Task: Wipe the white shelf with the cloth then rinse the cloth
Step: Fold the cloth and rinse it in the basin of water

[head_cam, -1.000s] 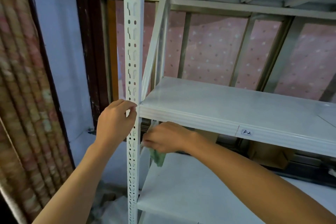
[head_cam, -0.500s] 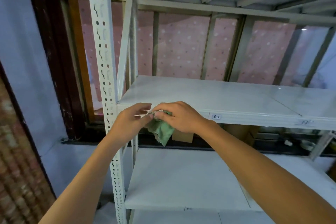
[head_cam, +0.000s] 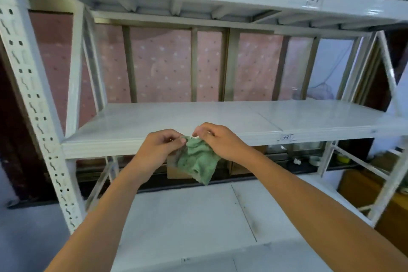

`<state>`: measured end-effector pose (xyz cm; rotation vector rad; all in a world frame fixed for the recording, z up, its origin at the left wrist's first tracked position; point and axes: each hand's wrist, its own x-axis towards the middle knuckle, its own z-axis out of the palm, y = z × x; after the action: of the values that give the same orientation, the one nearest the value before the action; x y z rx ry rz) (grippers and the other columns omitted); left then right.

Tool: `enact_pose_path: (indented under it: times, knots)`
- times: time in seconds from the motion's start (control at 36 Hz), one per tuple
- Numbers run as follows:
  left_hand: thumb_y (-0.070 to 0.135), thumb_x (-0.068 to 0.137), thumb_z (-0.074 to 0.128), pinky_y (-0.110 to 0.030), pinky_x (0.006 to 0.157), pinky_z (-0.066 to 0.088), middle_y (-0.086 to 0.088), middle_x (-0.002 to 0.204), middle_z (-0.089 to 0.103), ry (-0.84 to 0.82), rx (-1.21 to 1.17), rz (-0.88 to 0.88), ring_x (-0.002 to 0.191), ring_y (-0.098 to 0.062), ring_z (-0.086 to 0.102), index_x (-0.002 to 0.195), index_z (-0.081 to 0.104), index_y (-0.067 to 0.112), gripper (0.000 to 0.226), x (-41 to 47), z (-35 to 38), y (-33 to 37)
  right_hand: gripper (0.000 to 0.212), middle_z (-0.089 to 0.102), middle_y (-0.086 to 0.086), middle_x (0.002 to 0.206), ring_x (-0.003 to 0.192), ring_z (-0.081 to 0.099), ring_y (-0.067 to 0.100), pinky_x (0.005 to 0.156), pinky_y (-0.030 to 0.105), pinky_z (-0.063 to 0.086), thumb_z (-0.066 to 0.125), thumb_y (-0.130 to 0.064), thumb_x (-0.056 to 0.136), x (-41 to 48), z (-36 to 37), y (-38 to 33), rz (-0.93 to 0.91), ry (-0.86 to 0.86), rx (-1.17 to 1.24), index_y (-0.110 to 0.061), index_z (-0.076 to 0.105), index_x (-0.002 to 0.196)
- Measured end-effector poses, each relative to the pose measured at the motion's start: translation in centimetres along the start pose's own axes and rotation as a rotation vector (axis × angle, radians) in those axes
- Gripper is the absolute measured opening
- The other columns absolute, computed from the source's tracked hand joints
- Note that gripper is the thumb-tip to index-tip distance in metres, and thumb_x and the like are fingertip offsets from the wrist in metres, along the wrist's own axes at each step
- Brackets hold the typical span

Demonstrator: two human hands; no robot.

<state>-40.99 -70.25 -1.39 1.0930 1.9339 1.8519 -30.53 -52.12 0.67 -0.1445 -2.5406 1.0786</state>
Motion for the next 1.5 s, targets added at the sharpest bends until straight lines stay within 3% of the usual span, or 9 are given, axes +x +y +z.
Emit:
enact_pose_path:
  times: [0.08, 0.28, 0.39, 0.53, 0.64, 0.78, 1.08, 1.22, 1.5]
  knots:
    - [0.020, 0.091, 0.070, -0.041, 0.085, 0.052, -0.007, 0.100, 0.072, -0.123, -0.087, -0.023, 0.095, -0.024, 0.067, 0.093, 0.073, 0.016, 0.005, 0.4, 4.6, 0.6, 0.050, 0.067, -0.013, 0.098, 0.093, 0.063, 0.004, 0.079, 0.026, 0.048, 0.037, -0.066, 0.096, -1.9, -3.6, 2.1, 0.040, 0.073, 0.030, -0.029, 0.071, 0.099]
    - [0.015, 0.073, 0.087, -0.043, 0.095, 0.055, -0.009, 0.122, 0.069, -0.356, -0.182, -0.021, 0.113, -0.026, 0.067, 0.120, 0.067, 0.023, 0.051, 1.3, 17.0, 1.8, 0.057, 0.065, -0.007, 0.118, 0.111, 0.057, 0.010, 0.098, 0.034, 0.041, 0.034, -0.070, 0.095, -6.8, -12.0, 7.2, 0.148, 0.121, 0.056, -0.028, 0.071, 0.093]
    - [0.013, 0.075, 0.085, -0.036, 0.086, 0.057, -0.007, 0.098, 0.076, -0.222, -0.068, 0.006, 0.095, -0.023, 0.073, 0.099, 0.076, 0.020, 0.026, 2.0, 24.1, 2.3, 0.063, 0.068, -0.009, 0.097, 0.094, 0.062, 0.011, 0.092, 0.035, 0.048, 0.032, -0.076, 0.092, -9.3, -16.1, 10.0, 0.205, 0.115, -0.006, -0.027, 0.072, 0.090]
    - [0.010, 0.085, 0.074, -0.032, 0.077, 0.057, -0.010, 0.087, 0.077, -0.052, -0.074, -0.011, 0.086, -0.024, 0.073, 0.088, 0.079, 0.014, 0.007, 2.9, 28.9, 3.5, 0.055, 0.069, -0.007, 0.108, 0.099, 0.064, 0.009, 0.085, 0.029, 0.050, 0.045, -0.074, 0.089, -11.5, -20.4, 12.8, 0.255, 0.116, 0.108, -0.027, 0.070, 0.100]
    - [0.014, 0.086, 0.072, -0.040, 0.081, 0.060, -0.009, 0.083, 0.077, 0.097, -0.064, -0.028, 0.085, -0.028, 0.074, 0.083, 0.079, 0.013, 0.008, 4.0, 30.0, 4.8, 0.046, 0.072, 0.006, 0.112, 0.106, 0.069, 0.023, 0.097, 0.045, 0.054, 0.077, -0.054, 0.079, -12.0, -22.6, 15.2, 0.221, 0.058, 0.361, -0.021, 0.067, 0.109]
    - [0.015, 0.085, 0.074, -0.034, 0.077, 0.060, -0.007, 0.083, 0.077, 0.117, 0.006, -0.007, 0.085, -0.023, 0.074, 0.083, 0.079, 0.013, 0.007, 6.0, 30.3, 6.8, 0.033, 0.073, 0.012, 0.112, 0.108, 0.069, 0.027, 0.097, 0.047, 0.054, 0.078, -0.021, 0.086, -11.5, -23.3, 16.6, 0.174, 0.042, 0.506, -0.004, 0.066, 0.112]
    - [0.019, 0.087, 0.074, -0.035, 0.075, 0.051, 0.000, 0.078, 0.074, 0.095, -0.150, -0.107, 0.079, -0.021, 0.066, 0.082, 0.079, 0.017, 0.007, 11.3, 28.9, 6.5, 0.023, 0.075, 0.013, 0.108, 0.099, 0.073, 0.028, 0.085, 0.043, 0.060, 0.077, -0.012, 0.086, -6.7, -23.6, 16.7, 0.136, 0.252, 0.763, -0.006, 0.069, 0.107]
    - [0.016, 0.082, 0.078, -0.038, 0.087, 0.057, -0.011, 0.108, 0.074, -0.035, -0.285, -0.138, 0.102, -0.025, 0.071, 0.112, 0.071, 0.005, 0.032, 13.7, 28.5, 5.2, 0.022, 0.076, 0.010, 0.103, 0.096, 0.074, 0.027, 0.086, 0.044, 0.060, 0.076, -0.014, 0.087, -3.2, -24.5, 17.6, 0.116, 0.293, 0.735, -0.006, 0.070, 0.107]
    - [0.014, 0.084, 0.077, -0.039, 0.080, 0.060, -0.015, 0.100, 0.077, 0.095, -0.394, -0.150, 0.093, -0.031, 0.075, 0.106, 0.072, 0.000, 0.026, 22.5, 32.0, 4.3, 0.016, 0.077, 0.002, 0.100, 0.093, 0.074, 0.019, 0.074, 0.036, 0.060, 0.074, -0.018, 0.089, 1.2, -29.7, 21.0, 0.121, 0.354, 0.634, -0.015, 0.076, 0.105]
